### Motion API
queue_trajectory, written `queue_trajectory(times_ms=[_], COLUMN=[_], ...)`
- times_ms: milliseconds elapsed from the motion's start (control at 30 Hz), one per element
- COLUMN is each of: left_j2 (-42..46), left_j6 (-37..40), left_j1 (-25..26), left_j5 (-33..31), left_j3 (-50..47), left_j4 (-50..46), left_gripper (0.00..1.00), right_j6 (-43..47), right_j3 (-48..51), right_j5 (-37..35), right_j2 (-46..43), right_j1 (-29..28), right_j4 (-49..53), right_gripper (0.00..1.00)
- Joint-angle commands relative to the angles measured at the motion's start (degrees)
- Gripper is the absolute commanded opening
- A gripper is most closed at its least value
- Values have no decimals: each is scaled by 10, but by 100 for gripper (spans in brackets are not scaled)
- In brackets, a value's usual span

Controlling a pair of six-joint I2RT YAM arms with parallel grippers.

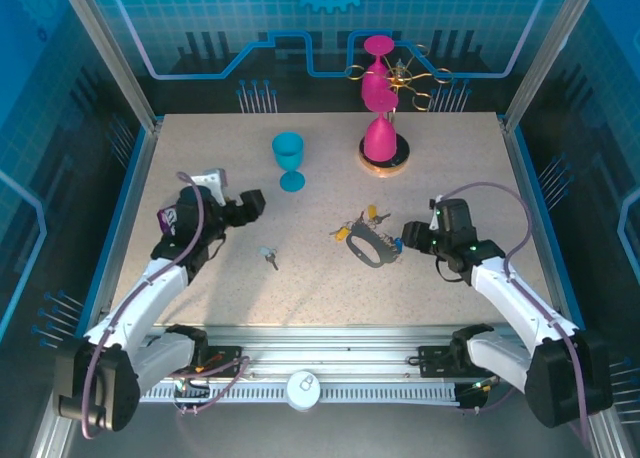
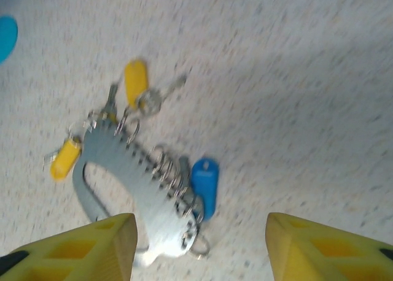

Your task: Put the keys on the keyring

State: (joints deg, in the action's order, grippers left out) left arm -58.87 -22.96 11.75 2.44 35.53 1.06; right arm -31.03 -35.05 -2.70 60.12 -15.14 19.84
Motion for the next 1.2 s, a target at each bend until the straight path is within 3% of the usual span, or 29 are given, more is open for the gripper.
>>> queue_trajectory(times_ms=[0, 300, 567, 933, 1167], left_j2=[-16, -118, -213, -257, -260], left_j6=[-61, -183, -233, -238, -238], left_j1=[58, 189, 265, 277, 276], left_j5=[-14, -40, -49, -66, -80], left_j3=[15, 54, 111, 152, 154], left_j4=[-46, -37, -38, -40, -41], left_gripper=[94, 91, 87, 85, 85], right_j6=[-47, -73, -55, -39, -58], right_j3=[-32, -65, -98, -117, -105], right_j5=[-22, -45, -29, -4, 26], right_j2=[29, 116, 183, 297, 298], right_j1=[-39, -64, -64, -69, -132], right_j4=[69, 96, 53, 3, 14], right_gripper=[54, 41, 40, 34, 30])
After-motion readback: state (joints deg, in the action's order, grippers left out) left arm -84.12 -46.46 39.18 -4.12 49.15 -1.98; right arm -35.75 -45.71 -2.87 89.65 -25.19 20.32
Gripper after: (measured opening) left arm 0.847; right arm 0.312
